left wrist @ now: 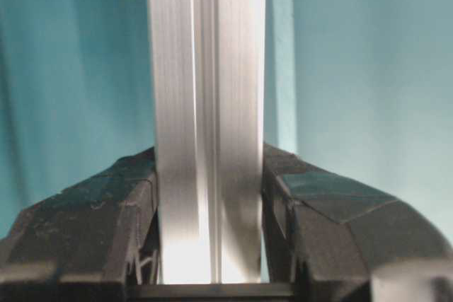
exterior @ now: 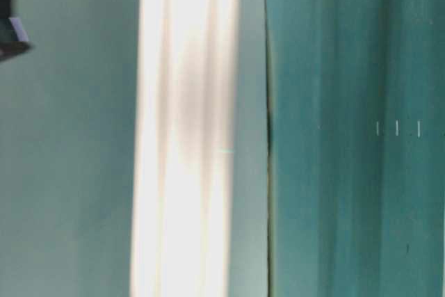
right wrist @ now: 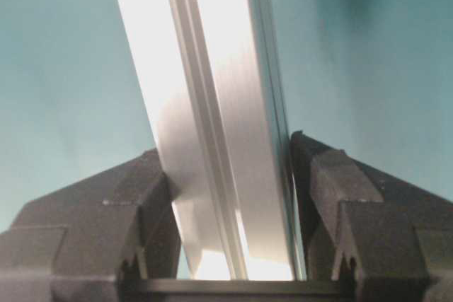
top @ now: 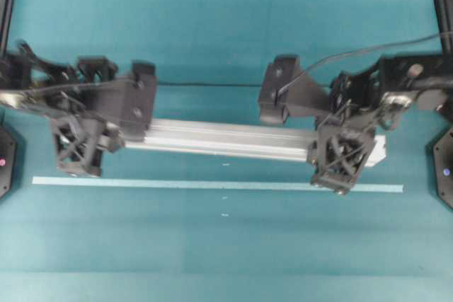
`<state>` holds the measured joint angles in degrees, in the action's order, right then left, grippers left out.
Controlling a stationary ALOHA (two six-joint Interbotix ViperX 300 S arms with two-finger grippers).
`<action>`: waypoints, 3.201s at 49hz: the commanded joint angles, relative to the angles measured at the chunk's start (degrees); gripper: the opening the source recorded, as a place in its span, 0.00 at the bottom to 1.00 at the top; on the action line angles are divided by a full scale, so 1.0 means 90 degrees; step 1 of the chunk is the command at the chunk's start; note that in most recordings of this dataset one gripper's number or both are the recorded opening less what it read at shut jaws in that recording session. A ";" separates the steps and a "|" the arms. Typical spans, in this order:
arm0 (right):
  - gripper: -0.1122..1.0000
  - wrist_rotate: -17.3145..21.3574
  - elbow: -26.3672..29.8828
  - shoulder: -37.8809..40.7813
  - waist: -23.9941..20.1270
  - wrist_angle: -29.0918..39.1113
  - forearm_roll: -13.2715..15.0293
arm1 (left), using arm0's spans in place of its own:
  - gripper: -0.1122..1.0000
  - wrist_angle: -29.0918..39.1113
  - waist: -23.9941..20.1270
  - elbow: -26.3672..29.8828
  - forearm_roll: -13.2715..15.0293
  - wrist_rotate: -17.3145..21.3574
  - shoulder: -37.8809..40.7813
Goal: Lift the metal rail with both hands.
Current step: 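Lift the rail upward with both grippers together, then lower the held rail back down to the table with both grippers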
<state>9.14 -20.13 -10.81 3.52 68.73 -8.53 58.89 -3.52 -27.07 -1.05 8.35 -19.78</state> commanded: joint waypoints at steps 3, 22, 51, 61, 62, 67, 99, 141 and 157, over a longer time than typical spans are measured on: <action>0.51 0.0020 0.0791 -0.0186 0.0107 0.0605 -0.0059 | 0.37 0.0654 0.0039 0.0830 -0.0020 -0.0010 -0.0244; 0.51 0.0020 0.2529 -0.0156 0.0137 0.2598 0.0098 | 0.37 0.1709 0.0186 0.2285 -0.0020 -0.0732 -0.0186; 0.51 0.0039 0.3945 -0.0117 0.0098 0.3232 0.0234 | 0.37 0.3369 0.0371 0.3945 -0.0020 -0.1445 0.0049; 0.51 0.0049 0.3936 -0.0117 0.0098 0.3262 0.0244 | 0.37 0.3682 0.0371 0.4277 -0.0020 -0.1504 0.0244; 0.51 0.0049 0.3936 -0.0117 0.0098 0.3252 0.0234 | 0.37 0.3682 0.0371 0.4287 -0.0020 -0.1504 0.0244; 0.51 0.0049 0.3955 -0.0107 0.0078 0.3262 0.0234 | 0.37 0.3701 0.0371 0.4326 -0.0020 -0.1494 0.0273; 0.51 0.0049 0.3877 -0.0088 0.0059 0.3262 0.0225 | 0.37 0.3799 0.0361 0.4463 -0.0020 -0.1445 0.0293; 0.50 -0.0293 0.1045 -0.0156 -0.0020 0.1582 0.0293 | 0.37 0.1553 0.0293 0.1396 -0.0029 -0.1289 0.0127; 0.48 -0.0654 -0.0205 0.0000 -0.0029 0.0420 0.0322 | 0.37 0.0586 0.0195 0.0537 -0.0068 -0.1143 0.0576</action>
<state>3.43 -20.48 -10.90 3.34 74.62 -5.63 66.01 -1.23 -21.80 -1.32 -2.29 -14.94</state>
